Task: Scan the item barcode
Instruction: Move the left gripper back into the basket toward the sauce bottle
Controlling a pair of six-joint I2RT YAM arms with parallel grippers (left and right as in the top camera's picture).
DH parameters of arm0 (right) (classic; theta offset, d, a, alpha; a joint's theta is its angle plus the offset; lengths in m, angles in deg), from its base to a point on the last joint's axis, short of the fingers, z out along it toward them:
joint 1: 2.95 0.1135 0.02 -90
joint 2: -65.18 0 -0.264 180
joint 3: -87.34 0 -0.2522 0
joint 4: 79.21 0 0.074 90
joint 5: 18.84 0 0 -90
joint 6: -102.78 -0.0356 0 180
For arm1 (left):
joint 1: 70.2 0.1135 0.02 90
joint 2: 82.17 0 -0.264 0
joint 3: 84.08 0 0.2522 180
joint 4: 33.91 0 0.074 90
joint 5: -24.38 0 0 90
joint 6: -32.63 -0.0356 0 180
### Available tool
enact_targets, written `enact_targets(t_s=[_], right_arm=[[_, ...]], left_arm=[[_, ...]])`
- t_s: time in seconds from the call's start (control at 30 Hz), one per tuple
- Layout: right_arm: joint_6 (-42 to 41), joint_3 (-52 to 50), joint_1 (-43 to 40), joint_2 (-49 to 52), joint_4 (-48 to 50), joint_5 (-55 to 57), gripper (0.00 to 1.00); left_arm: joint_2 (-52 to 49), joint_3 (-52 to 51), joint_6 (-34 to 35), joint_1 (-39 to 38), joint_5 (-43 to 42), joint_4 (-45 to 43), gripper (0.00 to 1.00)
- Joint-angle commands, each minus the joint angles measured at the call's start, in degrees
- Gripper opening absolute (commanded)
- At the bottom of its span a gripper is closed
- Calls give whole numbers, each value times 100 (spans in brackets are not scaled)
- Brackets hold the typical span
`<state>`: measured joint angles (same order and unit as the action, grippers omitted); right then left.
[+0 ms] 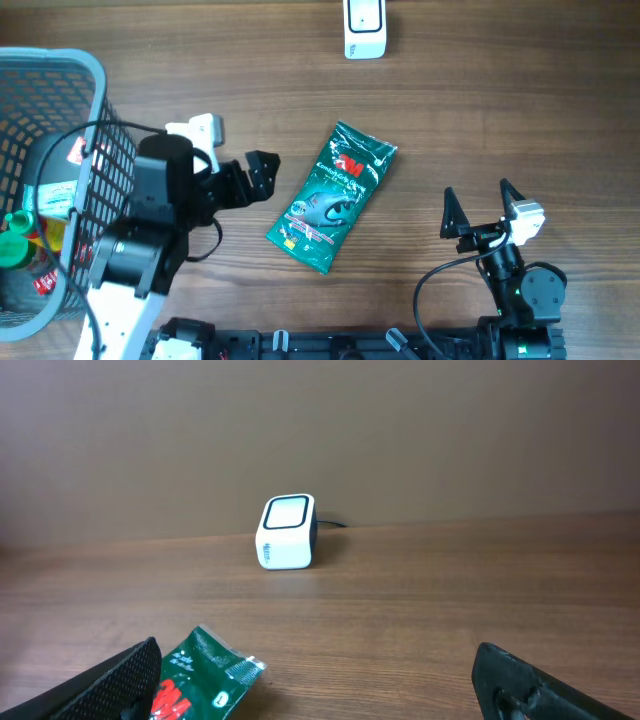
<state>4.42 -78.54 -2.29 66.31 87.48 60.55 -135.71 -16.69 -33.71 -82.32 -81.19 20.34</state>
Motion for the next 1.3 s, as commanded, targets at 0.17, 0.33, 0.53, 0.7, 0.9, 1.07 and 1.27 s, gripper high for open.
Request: enact_targets(t_s=[0.17, 0.33, 0.53, 0.7, 0.9, 1.07, 1.27], right_arm=[[-76, -7, 13, -33, 31, 55, 100], [-76, -7, 13, -33, 31, 52, 100], [-74, -7, 13, -33, 31, 55, 100], [-76, -7, 13, -33, 31, 52, 100], [-76, -7, 13, -33, 31, 55, 100], [-79, -7, 13, -33, 31, 52, 100], [-76, -7, 13, -33, 31, 55, 100]], left_arm=[[935, 597, -92, -42, 1082, -260, 100], [933, 1276, -92, -42, 1648, -310, 100], [929, 1287, -92, -42, 2750, -802, 100], [925, 1287, -94, -35, 3101, -1307, 100], [916, 1364, -446, -35, 3659, -1486, 100], [439, 2052, -549, 393, 4481, -1565, 100], [-313, 2946, -522, 1360, 4481, -1185, 100]])
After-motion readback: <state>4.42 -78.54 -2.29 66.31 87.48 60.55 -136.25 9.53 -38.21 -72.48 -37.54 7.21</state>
